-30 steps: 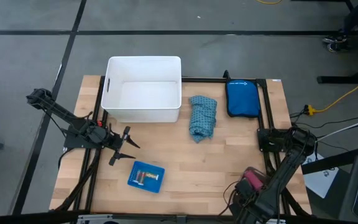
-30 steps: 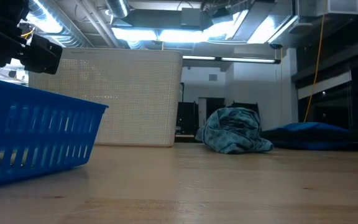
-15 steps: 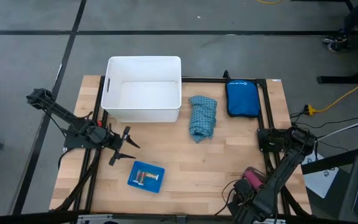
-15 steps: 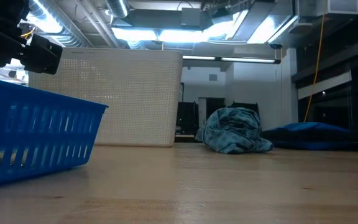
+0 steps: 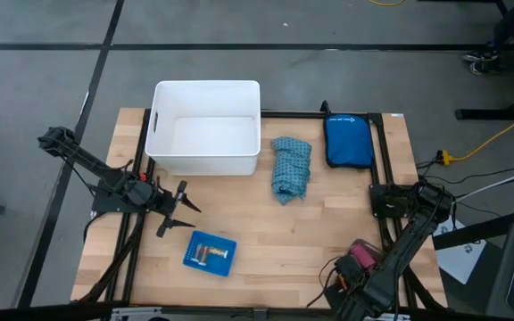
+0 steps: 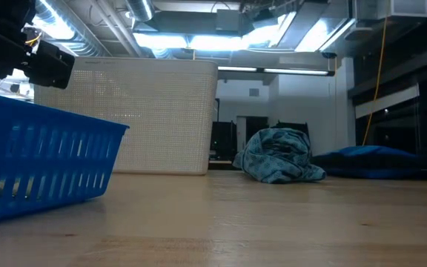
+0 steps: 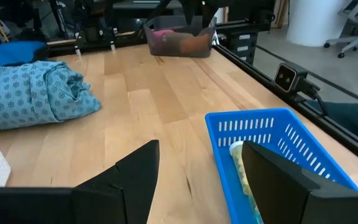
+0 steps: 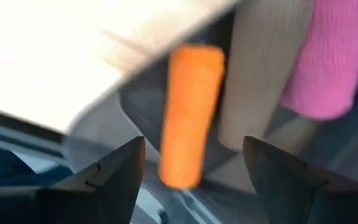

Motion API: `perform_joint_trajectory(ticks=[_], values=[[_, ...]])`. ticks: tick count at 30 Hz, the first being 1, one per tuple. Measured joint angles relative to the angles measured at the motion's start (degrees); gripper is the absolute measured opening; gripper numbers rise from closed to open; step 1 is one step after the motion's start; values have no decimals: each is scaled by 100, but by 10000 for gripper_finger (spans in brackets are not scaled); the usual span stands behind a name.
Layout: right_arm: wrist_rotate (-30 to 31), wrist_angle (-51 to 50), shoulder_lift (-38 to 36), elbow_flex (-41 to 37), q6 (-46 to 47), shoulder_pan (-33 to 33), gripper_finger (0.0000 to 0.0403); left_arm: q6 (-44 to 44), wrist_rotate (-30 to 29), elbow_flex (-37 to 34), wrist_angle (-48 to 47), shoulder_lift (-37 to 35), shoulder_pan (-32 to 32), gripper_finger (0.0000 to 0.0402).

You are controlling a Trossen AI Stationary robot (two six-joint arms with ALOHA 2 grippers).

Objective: Pick & Place Medicine items
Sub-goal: Put the blue patient gown into the white bin

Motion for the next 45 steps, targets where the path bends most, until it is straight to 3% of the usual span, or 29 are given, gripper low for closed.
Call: perform_joint_trajectory(ticks=[8, 16, 19, 24, 26, 34, 38, 45], values=[[680, 9, -4, 2, 38, -121, 250, -7, 65, 0, 262, -1, -2, 226], [2434, 109, -229, 2, -137, -420, 251, -21, 101, 0, 271, 1, -2, 226], [2368, 307, -339, 7, -534, -609, 250, -21, 101, 0, 271, 1, -2, 226], [1424, 383, -393, 7, -855, -761, 246, -18, 114, 0, 250, -1, -2, 226], [1330, 385, -393, 7, -889, -760, 244, -17, 114, 0, 220, 1, -2, 226], [2699, 446, -393, 7, -1315, -904, 244, 1, 103, 0, 225, 1, -2, 226], [2904, 453, -401, 7, -1714, -1189, 240, 59, 92, 0, 227, 1, -2, 226], [3108, 471, -407, 7, -2916, -1747, 167, 59, 92, 0, 225, 1, -2, 226]])
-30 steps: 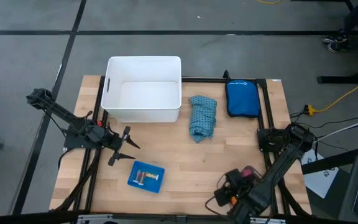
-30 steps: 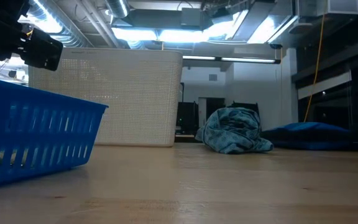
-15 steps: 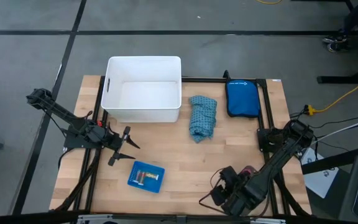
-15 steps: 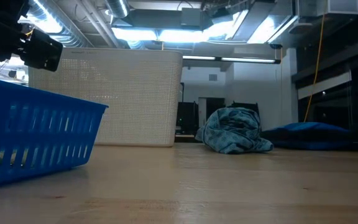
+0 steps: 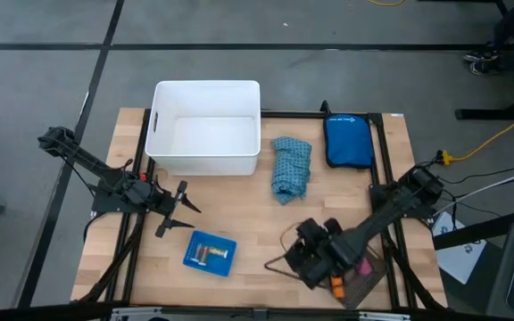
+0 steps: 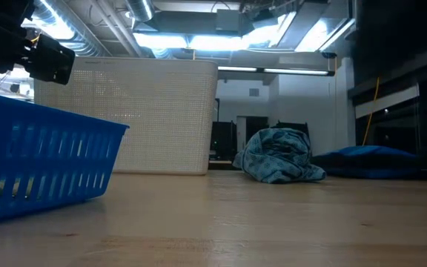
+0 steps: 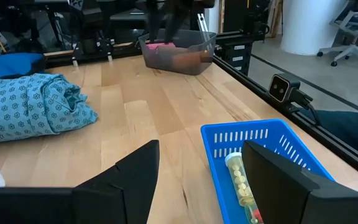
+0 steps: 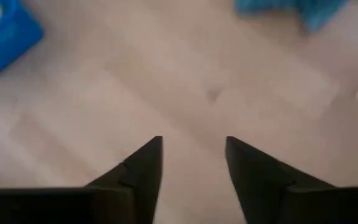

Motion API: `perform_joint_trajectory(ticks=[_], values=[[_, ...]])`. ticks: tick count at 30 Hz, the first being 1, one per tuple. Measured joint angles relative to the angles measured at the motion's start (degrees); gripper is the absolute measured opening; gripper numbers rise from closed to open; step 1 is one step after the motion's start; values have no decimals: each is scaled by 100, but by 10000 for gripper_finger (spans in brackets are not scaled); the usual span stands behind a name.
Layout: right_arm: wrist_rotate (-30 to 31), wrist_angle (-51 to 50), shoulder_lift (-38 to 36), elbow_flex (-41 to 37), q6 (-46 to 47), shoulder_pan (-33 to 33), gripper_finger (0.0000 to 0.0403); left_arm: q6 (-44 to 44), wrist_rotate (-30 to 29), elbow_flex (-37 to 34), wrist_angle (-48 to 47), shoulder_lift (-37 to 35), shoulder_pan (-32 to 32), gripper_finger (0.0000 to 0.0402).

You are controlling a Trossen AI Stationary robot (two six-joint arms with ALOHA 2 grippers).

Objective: Pick & Place Medicine items
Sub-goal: Put the blue patient gown into the white bin

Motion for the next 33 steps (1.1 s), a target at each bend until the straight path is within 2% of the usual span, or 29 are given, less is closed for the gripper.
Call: perform_joint_trajectory(ticks=[5, 10, 21, 33], values=[[720, -320, -2, 0, -674, -497, 92, -6, 0, 0, 0, 0, 0, 226], [917, -478, -2, 0, -1469, -1123, 10, 10, 0, 0, 0, 0, 0, 226], [908, -480, -2, 0, -2795, -2471, 3, 21, -2, 0, -154, 0, 0, 226], [529, 0, 24, -31, -3967, -3464, 1, -19, -2, 0, -151, 0, 0, 226]])
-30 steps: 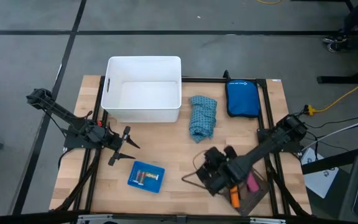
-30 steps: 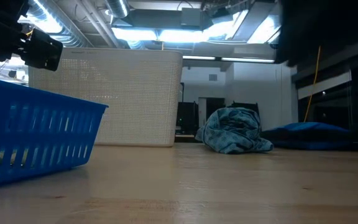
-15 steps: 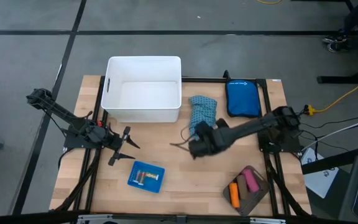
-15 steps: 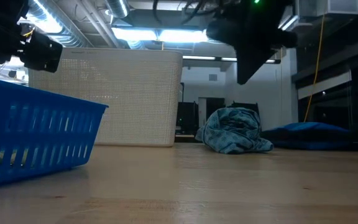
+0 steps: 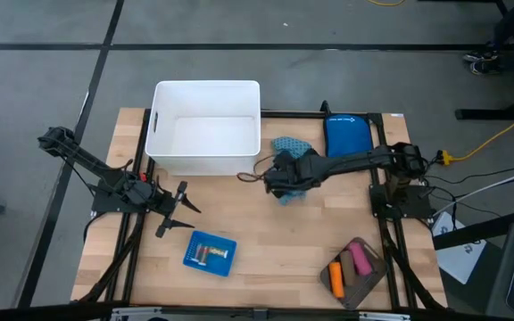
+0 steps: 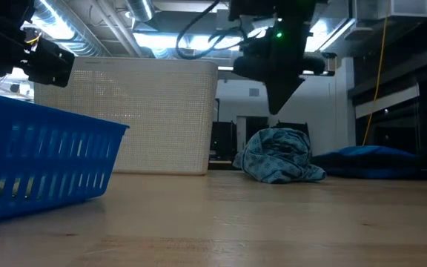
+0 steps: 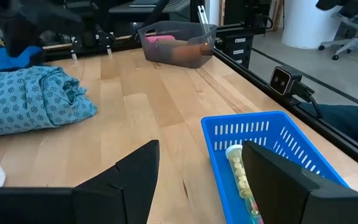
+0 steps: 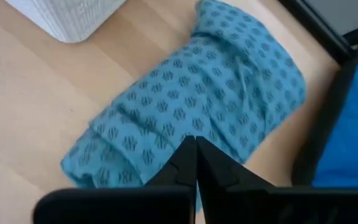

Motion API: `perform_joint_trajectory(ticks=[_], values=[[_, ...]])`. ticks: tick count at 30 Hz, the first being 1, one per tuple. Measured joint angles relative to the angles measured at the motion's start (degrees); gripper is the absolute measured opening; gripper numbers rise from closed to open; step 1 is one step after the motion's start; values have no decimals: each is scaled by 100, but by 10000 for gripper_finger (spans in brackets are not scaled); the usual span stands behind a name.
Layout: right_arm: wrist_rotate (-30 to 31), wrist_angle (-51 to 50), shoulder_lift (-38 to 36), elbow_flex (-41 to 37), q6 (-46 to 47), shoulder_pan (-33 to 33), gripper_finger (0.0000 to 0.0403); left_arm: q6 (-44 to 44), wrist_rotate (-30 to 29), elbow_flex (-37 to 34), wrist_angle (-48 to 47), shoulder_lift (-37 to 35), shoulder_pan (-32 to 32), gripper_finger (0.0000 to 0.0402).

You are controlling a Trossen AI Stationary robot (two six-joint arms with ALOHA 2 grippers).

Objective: Pick & Place Medicine items
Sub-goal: Put the blue patient gown into the white bin

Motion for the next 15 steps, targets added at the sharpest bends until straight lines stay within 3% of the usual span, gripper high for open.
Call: perform_joint_trajectory(ticks=[15], values=[[-1543, 2721, -50, -2155, 19, -523, 0, -27, 26, 0, -31, 0, 0, 226]])
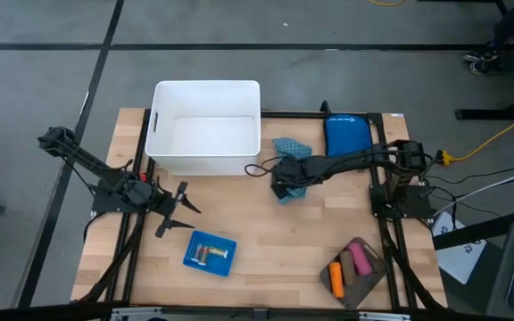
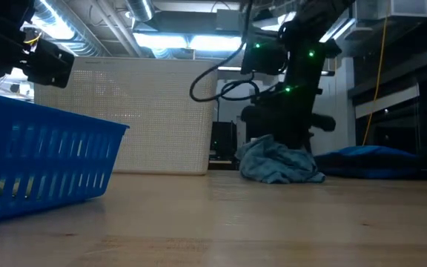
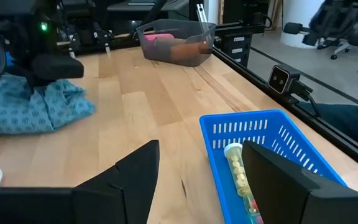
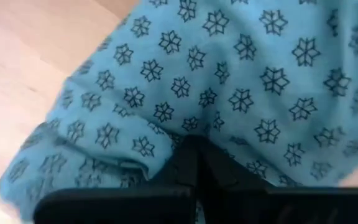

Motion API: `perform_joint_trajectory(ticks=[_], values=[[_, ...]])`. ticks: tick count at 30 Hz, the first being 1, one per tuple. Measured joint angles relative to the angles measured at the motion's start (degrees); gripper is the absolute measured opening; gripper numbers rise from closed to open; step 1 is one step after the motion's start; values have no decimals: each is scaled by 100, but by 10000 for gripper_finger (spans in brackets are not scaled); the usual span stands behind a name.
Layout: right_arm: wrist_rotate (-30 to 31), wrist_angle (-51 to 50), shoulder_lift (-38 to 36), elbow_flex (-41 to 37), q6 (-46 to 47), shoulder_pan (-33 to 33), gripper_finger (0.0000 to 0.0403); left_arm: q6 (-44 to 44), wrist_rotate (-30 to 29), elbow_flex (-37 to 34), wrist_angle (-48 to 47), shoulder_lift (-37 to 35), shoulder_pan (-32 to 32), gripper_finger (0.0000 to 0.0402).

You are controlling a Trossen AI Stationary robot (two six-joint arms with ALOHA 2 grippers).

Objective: Pick & Place Medicine items
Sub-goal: Put the blue patient gown into the white bin

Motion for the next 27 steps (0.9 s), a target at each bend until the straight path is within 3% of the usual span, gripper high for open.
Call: perform_joint_trajectory(ticks=[3, 11, 27], values=[[-330, 264, 14, 19, 25, 100, 0, 13, -24, 0, 6, 0, 0, 226], [-1967, 1581, 64, 22, 436, 640, 0, -48, -24, 0, 4, 0, 0, 226], [-1867, 2355, 74, 11, 1875, 1939, 0, -67, -26, 0, 6, 0, 0, 226]])
